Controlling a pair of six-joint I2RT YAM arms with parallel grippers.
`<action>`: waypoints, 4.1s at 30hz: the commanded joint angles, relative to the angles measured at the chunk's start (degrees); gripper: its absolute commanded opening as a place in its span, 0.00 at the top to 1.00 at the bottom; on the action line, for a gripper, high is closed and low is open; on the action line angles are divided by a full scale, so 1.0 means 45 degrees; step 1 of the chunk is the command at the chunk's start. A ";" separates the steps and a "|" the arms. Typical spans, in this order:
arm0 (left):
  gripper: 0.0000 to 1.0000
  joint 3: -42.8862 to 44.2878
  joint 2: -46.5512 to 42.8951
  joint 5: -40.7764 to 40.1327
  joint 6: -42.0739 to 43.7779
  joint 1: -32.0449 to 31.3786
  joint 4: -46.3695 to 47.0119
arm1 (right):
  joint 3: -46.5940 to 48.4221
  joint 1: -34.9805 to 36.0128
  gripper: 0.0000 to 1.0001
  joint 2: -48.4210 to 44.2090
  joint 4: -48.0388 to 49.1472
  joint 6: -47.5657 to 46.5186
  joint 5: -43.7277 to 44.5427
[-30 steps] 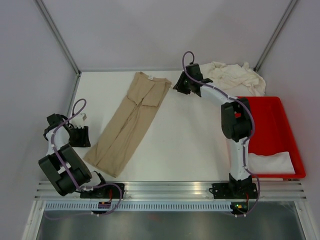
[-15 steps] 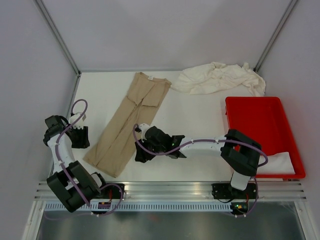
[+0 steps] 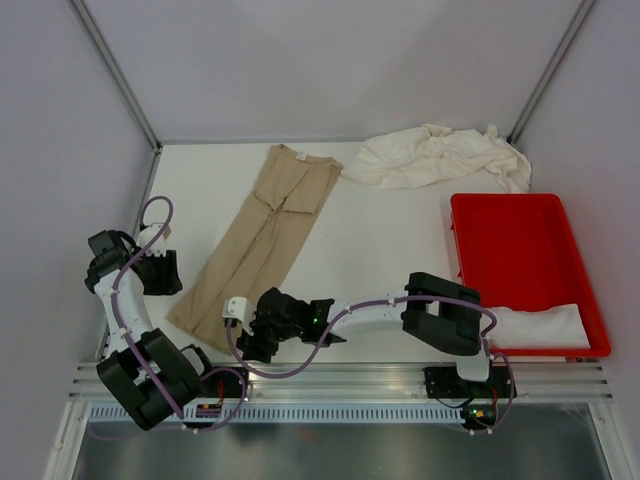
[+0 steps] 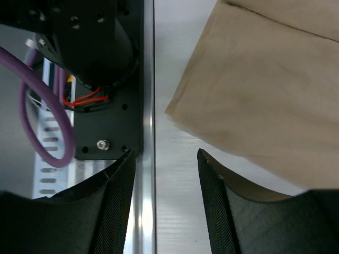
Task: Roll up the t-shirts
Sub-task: Fold the tshirt
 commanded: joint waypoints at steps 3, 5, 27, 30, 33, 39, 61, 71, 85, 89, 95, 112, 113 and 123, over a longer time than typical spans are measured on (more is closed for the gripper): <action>0.47 0.0418 0.0234 0.0411 -0.0382 -0.0019 -0.0093 | 0.1342 0.0287 0.43 0.1059 0.1177 -0.2372 0.0047; 0.47 0.0417 0.0292 0.0391 -0.0362 -0.0019 -0.0093 | 0.1520 0.0327 0.43 0.1294 0.1138 -0.2470 0.0106; 0.47 0.0496 0.0273 0.0429 -0.0225 -0.0039 -0.0112 | 0.1815 0.0327 0.80 0.2371 -0.1091 -0.1964 0.1805; 0.47 0.0476 0.0234 0.0488 -0.0167 -0.0019 -0.0132 | 0.1191 0.0171 0.88 0.1980 -0.0875 -0.1711 0.1728; 0.47 0.0534 0.0214 0.0644 -0.0108 -0.0039 -0.0190 | 0.0662 -0.0063 0.96 0.1629 -0.0777 -0.1573 0.1630; 0.47 0.0691 0.0176 0.1151 0.0048 -0.0039 -0.0600 | -0.1113 -0.0453 0.99 0.0166 -0.0660 -0.1280 0.1494; 0.47 0.1063 -0.0349 0.0352 -0.1047 -0.9855 -0.1030 | -0.7291 -0.1314 0.72 -0.8077 -0.2494 0.0185 0.1942; 0.52 -0.0947 -0.2302 0.0525 0.0907 -1.1582 -0.2066 | -0.6001 -0.1879 0.61 -0.8708 -0.1816 0.2173 0.1568; 0.47 0.4867 0.5268 -0.1152 -0.4986 -1.0645 0.1527 | -0.4184 0.0478 0.61 -0.5604 -0.0581 0.0246 0.5458; 0.46 0.6644 0.7398 -0.0920 -0.5868 -1.0508 0.1606 | -0.2877 0.1438 0.60 -0.4156 -0.1148 -0.0690 0.5399; 0.45 0.6960 0.9041 -0.1035 -0.6222 -1.0117 0.2153 | -0.1785 0.1889 0.58 -0.2593 -0.0894 -0.0965 0.6023; 0.47 0.7000 1.0878 -0.0352 -0.6241 -1.0117 0.2212 | -0.0041 0.2202 0.53 0.0436 -0.2047 -0.0694 0.6317; 0.48 0.6961 1.0917 -0.0313 -0.6241 -1.0117 0.2270 | -0.0081 0.2163 0.54 0.0436 -0.2027 -0.0674 0.6317; 0.98 0.7077 1.1210 0.0078 -0.6163 -1.0117 0.2349 | -0.0529 0.2007 0.97 -0.0305 -0.1871 -0.0655 0.4738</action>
